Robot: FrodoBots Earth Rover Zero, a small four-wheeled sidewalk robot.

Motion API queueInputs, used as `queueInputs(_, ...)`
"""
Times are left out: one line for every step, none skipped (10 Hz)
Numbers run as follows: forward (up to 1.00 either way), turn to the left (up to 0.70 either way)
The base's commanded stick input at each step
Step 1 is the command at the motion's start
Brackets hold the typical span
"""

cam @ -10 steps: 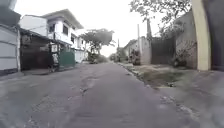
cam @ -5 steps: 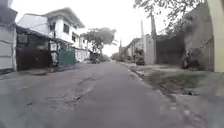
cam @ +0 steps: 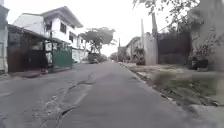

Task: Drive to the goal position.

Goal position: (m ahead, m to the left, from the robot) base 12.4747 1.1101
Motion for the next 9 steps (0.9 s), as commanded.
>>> queueInputs(1.00, 0.06)
queueInputs(1.00, -0.14)
queueInputs(1.00, -0.34)
queueInputs(1.00, -0.12)
queueInputs(1.00, 0.06)
queueInputs(1.00, 0.06)
queueInputs(1.00, 0.06)
queueInputs(1.00, 0.06)
queueInputs(1.00, -0.10)
